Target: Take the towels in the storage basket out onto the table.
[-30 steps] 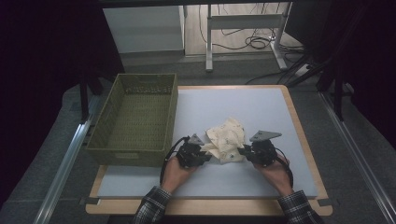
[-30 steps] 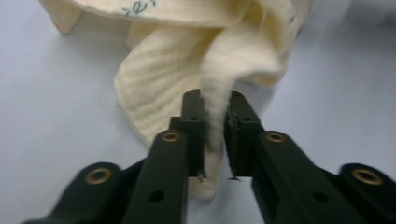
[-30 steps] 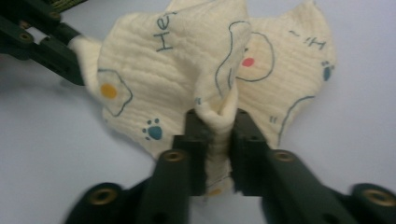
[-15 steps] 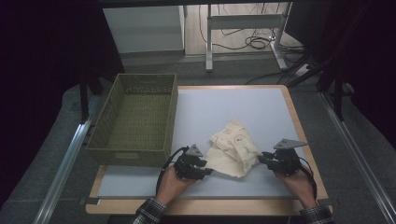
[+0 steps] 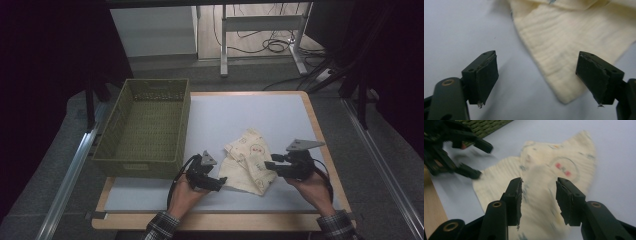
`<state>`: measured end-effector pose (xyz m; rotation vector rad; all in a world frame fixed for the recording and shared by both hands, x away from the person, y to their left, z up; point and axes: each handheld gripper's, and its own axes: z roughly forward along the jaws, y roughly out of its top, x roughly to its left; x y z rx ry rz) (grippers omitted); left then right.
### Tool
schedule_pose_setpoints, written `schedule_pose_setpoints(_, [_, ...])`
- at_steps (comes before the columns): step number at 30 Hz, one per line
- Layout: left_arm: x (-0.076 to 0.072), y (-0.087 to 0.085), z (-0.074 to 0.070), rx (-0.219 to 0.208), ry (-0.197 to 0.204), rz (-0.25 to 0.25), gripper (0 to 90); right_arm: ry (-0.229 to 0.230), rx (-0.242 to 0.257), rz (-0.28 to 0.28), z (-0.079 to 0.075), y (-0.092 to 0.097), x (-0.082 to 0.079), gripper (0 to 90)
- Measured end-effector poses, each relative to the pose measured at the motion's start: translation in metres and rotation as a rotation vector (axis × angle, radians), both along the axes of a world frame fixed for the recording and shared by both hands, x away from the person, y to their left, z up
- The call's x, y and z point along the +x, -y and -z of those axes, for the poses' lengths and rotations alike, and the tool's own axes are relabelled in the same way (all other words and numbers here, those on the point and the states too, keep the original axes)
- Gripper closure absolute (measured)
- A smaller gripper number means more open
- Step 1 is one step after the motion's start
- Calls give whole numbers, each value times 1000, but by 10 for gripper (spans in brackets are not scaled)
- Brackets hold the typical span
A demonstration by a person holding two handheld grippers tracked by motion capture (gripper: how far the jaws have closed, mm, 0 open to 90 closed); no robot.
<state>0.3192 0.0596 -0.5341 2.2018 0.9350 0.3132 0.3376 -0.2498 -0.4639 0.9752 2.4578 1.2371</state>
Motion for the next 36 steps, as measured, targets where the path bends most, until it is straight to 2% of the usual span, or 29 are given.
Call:
schedule_pose_setpoints(1, [0, 1, 2, 14, 5, -4, 173, -1, -7, -14, 0, -9, 3, 563])
schedule_pose_setpoints(2, [0, 1, 2, 14, 5, -4, 173, -1, -7, -14, 0, -9, 3, 563])
schedule_pose_setpoints(3, [-1, 1, 5, 27, 23, -4, 163, 0, -25, -42, 3, -29, 11, 564])
schedule_pose_setpoints(4, [-1, 1, 5, 27, 23, -4, 162, 0, -25, -42, 3, -29, 11, 564])
schedule_pose_setpoints(5, [-1, 1, 6, 25, 29, -6, 162, 1, -41, -57, 8, -46, 18, 564])
schedule_pose_setpoints(8, [0, -3, 11, -21, 23, -15, 138, 4, -63, -64, 17, -65, 28, 563])
schedule_pose_setpoints(9, [0, -3, 11, -21, 23, -15, 137, 4, -63, -64, 17, -65, 28, 563])
schedule_pose_setpoints(10, [-1, -2, 10, -5, 33, -17, 134, 7, -92, -57, 24, -77, 35, 554])
schedule_pose_setpoints(13, [-1, -2, 11, -1, 31, -26, 110, -4, -126, -40, 34, -89, 43, 539])
schedule_pose_setpoints(17, [-1, -2, 11, -4, 29, -26, 110, -1, -207, -31, 49, -103, 50, 526])
schedule_pose_setpoints(18, [-1, -2, 11, -4, 29, -26, 110, -1, -207, -31, 49, -103, 50, 526])
schedule_pose_setpoints(19, [-1, -2, 11, -3, 29, -24, 110, 20, -273, -23, 56, -108, 49, 571])
schedule_pose_setpoints(20, [-1, -2, 11, -3, 29, -23, 110, 40, -277, -19, 57, -109, 48, 645])
schedule_pose_setpoints(21, [-1, -2, 11, -3, 29, -23, 110, 40, -277, -19, 57, -109, 48, 645])
schedule_pose_setpoints(23, [0, -2, 11, -2, 29, -22, 110, 48, -296, 0, 54, -108, 47, 772])
schedule_pose_setpoints(25, [0, -3, 11, 1, 29, -22, 110, 49, -276, 12, 46, -100, 46, 830])
schedule_pose_setpoints(27, [-1, -2, 11, -4, 28, -24, 110, 52, -270, 16, 44, -97, 46, 834])
schedule_pose_setpoints(28, [-1, -2, 11, -5, 28, -25, 110, 68, -254, 38, 34, -87, 47, 836])
schedule_pose_setpoints(33, [0, -3, 11, 0, 30, -22, 110, 90, -203, 109, 11, -53, 51, 835])
schedule_pose_setpoints(34, [0, -3, 11, 0, 30, -22, 110, 90, -203, 109, 11, -53, 51, 835])
schedule_pose_setpoints(35, [0, -3, 11, 1, 30, -21, 111, 98, -189, 150, 2, -33, 53, 835])
schedule_pose_setpoints(36, [0, -3, 11, 1, 30, -21, 110, 100, -185, 162, -1, -26, 53, 836])
